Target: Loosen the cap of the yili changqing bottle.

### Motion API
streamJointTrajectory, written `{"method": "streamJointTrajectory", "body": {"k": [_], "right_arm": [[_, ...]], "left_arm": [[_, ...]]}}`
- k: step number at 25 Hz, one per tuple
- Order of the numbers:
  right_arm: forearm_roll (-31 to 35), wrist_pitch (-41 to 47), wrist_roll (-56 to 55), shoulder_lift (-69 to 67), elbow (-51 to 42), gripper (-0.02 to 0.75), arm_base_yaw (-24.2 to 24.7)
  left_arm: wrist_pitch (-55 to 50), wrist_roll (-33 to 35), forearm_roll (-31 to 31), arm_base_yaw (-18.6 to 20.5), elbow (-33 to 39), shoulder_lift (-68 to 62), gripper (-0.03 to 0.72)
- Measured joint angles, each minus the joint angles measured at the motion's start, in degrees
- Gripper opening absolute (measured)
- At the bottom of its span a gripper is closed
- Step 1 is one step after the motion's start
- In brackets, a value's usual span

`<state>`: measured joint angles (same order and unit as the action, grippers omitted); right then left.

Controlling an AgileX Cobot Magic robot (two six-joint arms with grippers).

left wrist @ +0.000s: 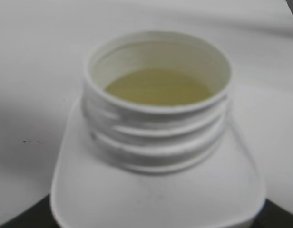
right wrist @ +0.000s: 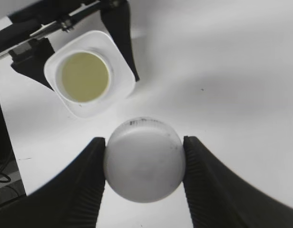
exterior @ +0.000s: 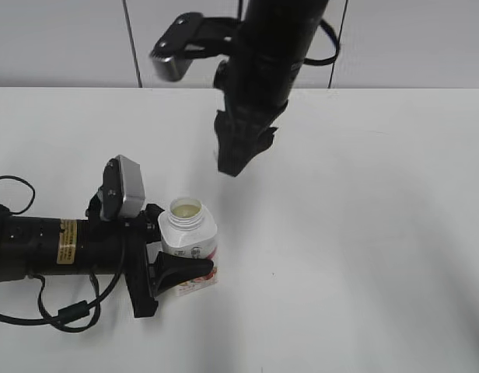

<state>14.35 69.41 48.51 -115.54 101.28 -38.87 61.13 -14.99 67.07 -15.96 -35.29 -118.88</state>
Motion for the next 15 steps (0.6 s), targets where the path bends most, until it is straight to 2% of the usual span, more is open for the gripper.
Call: {"method": "streamJointTrajectory", "body": {"k": [9, 15], "right_arm": [[1.0, 0.0, -7.7, 4.4, -3.4, 0.39, 11.9], [-0.9, -0.1, -14.1, 4.4, -10.0, 0.39, 16.9]], "left_arm": [[0.0, 1.6, -3.9, 3.1, 0.0, -0.1, 0.411], [0.1, 2.8, -5.5, 3.5, 0.0, -0.1, 0.41]]}}
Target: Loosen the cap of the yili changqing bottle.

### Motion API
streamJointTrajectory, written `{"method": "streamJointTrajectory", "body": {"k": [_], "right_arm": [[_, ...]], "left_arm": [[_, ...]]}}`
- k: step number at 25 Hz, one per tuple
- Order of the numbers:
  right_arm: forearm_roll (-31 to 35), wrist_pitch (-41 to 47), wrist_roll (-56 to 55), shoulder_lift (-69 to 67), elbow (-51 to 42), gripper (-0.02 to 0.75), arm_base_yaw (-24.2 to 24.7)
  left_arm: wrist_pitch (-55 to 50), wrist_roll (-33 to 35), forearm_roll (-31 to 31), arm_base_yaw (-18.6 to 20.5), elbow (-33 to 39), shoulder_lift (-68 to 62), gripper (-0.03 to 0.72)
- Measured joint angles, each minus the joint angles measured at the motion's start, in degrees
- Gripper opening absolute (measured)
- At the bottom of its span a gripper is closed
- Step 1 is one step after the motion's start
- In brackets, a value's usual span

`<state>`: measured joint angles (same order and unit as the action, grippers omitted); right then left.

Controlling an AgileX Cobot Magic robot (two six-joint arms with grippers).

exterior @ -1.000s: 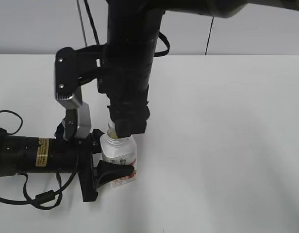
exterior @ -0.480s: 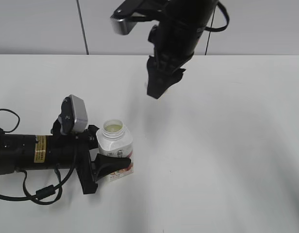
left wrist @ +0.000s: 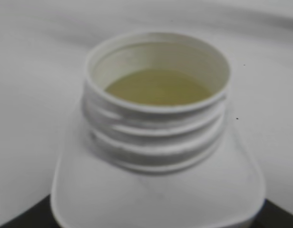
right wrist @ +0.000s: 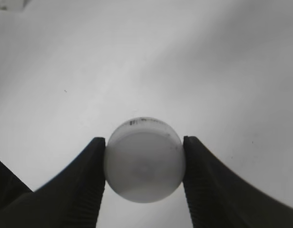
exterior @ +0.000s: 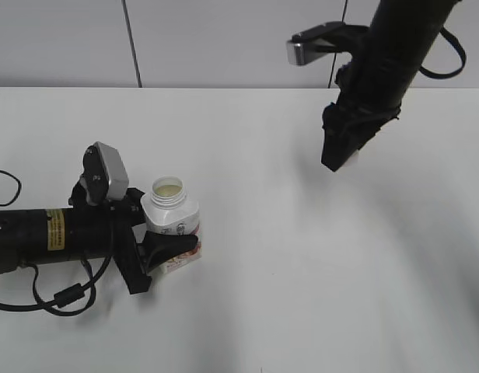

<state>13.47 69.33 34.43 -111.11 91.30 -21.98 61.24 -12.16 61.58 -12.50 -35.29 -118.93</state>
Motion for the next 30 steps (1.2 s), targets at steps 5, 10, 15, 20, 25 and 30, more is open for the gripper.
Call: {"method": "streamJointTrajectory", "body": {"k": [5, 10, 15, 20, 25, 30], "right_arm": [[-1.1, -11.1, -7.5, 0.0, -8.8, 0.39, 0.9], [-1.0, -23.6, -18.4, 0.0, -17.0, 0.39, 0.9], [-1.0, -26.2, -32.2, -2.5, -19.0, 0.39, 0.9], [-1.0, -28.2, -34.4, -5.6, -19.1, 0.39, 0.9], [-0.8, -28.9, -34.7, -6.0, -19.1, 0.48, 0.9], [-0.8, -29.0, -34.9, -6.0, -19.1, 0.578, 0.9]], "left_arm": [[0.0, 1.2, -2.6, 0.0, 0.0, 0.0, 0.409], [0.0, 1.9, -4.2, 0.0, 0.0, 0.0, 0.41], [0.0, 2.1, -6.4, 0.0, 0.0, 0.0, 0.41], [0.0, 2.1, -7.9, 0.1, 0.0, 0.0, 0.41], [0.0, 2.1, -7.9, 0.1, 0.0, 0.0, 0.409], [0.0, 2.2, -7.9, 0.1, 0.0, 0.0, 0.409]]}}
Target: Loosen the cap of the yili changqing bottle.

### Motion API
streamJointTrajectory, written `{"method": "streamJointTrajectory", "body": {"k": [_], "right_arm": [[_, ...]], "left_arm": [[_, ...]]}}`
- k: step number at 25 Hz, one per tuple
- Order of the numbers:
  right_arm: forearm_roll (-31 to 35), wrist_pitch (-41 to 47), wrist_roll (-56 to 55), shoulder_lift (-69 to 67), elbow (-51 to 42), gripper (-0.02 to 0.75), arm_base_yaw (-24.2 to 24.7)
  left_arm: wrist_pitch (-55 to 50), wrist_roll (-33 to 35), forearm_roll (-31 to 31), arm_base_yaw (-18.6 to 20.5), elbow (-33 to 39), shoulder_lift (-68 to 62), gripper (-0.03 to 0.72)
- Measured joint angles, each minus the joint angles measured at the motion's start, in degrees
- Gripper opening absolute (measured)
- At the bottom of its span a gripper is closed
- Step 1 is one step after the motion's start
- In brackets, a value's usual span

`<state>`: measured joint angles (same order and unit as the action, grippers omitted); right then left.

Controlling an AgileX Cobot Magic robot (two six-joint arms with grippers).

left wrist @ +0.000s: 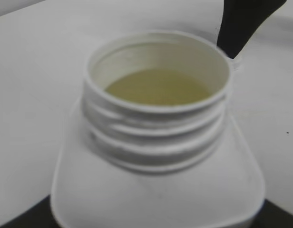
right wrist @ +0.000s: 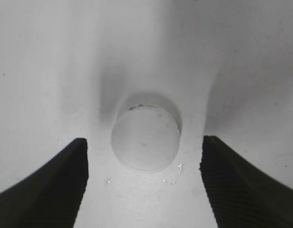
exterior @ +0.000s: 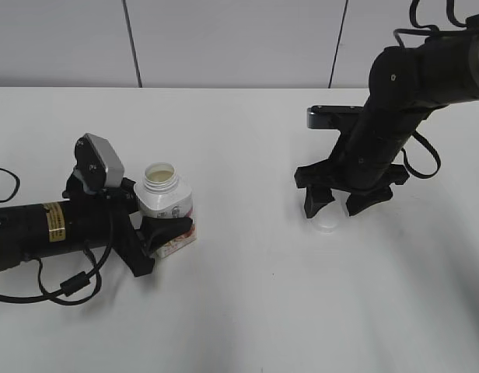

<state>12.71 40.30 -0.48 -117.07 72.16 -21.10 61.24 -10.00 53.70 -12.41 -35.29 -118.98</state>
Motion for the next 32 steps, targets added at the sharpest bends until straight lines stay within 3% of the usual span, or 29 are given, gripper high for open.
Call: {"method": "streamJointTrajectory", "body": {"k": [4, 8, 10, 15, 26, 32], "right_arm": [[0.0, 0.0, 0.0, 0.0, 0.0, 0.584, 0.0], [0.0, 0.4, 0.0, 0.0, 1.1, 0.586, 0.0], [0.0, 1.4, 0.0, 0.0, 2.4, 0.586, 0.0], [0.0, 7.1, 0.0, 0.0, 6.5, 0.586, 0.0], [0.0, 19.1, 1.7, 0.0, 17.4, 0.588, 0.0], [0.2, 25.6, 3.8, 0.0, 23.1, 0.588, -0.2]], "left_arm": [[-0.3, 0.0, 0.8, 0.0, 0.0, 0.0, 0.422], [-0.8, 0.0, 1.1, 0.0, 0.0, 0.0, 0.553], [-0.9, 0.0, 1.2, 0.0, 0.0, 0.0, 0.582], [-1.0, -0.2, 1.3, 0.7, 1.2, 0.0, 0.587], [-1.1, -0.5, 1.2, 9.6, 9.1, 7.1, 0.585], [-8.2, -2.5, -0.8, 10.1, 9.2, 16.1, 0.578]]}}
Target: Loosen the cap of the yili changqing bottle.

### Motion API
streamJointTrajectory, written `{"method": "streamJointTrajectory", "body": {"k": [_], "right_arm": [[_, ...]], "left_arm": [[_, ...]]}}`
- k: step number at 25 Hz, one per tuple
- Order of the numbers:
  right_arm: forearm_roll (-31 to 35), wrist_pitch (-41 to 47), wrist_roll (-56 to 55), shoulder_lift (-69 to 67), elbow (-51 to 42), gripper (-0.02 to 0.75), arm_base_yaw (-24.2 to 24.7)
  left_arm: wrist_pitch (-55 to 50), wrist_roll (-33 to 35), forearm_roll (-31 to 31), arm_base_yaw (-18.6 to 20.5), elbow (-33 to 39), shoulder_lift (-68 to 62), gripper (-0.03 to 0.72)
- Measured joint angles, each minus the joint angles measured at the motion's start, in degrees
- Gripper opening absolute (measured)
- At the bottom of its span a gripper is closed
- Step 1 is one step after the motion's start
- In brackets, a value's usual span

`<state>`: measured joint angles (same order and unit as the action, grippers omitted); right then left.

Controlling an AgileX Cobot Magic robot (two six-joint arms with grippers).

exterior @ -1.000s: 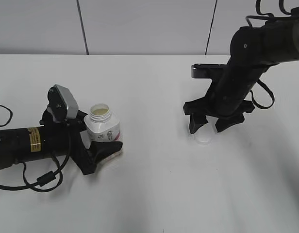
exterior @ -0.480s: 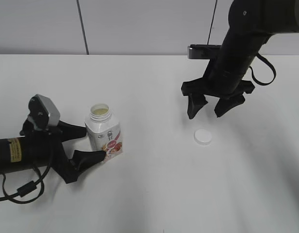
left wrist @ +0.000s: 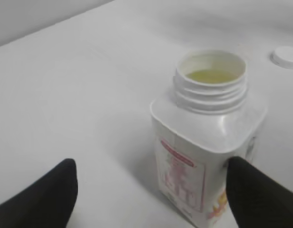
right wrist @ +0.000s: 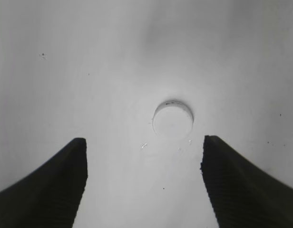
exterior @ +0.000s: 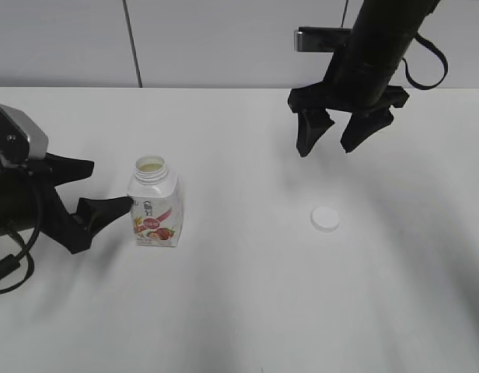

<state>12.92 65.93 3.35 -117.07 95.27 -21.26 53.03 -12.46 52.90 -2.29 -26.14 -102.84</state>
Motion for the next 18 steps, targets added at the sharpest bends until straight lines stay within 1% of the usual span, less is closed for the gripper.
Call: {"method": "streamJointTrajectory", "body": {"k": [4, 10, 12, 15, 18], "right_arm": [[0.2, 2.9, 0.9, 0.0, 3.6, 0.588, 0.0], [0.4, 3.5, 1.5, 0.0, 8.1, 0.588, 0.0], [0.4, 3.5, 2.0, 0.1, 9.3, 0.588, 0.0], [-0.5, 3.6, 2.7, 0.3, 10.3, 0.588, 0.0], [-3.3, 3.7, 2.9, 1.1, 10.6, 0.588, 0.0]], "left_arm": [[-6.5, -0.8, -0.7, 0.0, 0.0, 5.2, 0.575], [-14.4, -4.6, -1.6, 0.0, 0.0, 10.9, 0.575], [-18.0, -7.2, -1.8, 0.0, 0.0, 12.4, 0.575], [-24.5, -13.1, -1.8, 0.0, -1.0, 14.5, 0.575], [-32.7, -18.5, -0.6, 0.0, -3.8, 16.3, 0.575]]}}
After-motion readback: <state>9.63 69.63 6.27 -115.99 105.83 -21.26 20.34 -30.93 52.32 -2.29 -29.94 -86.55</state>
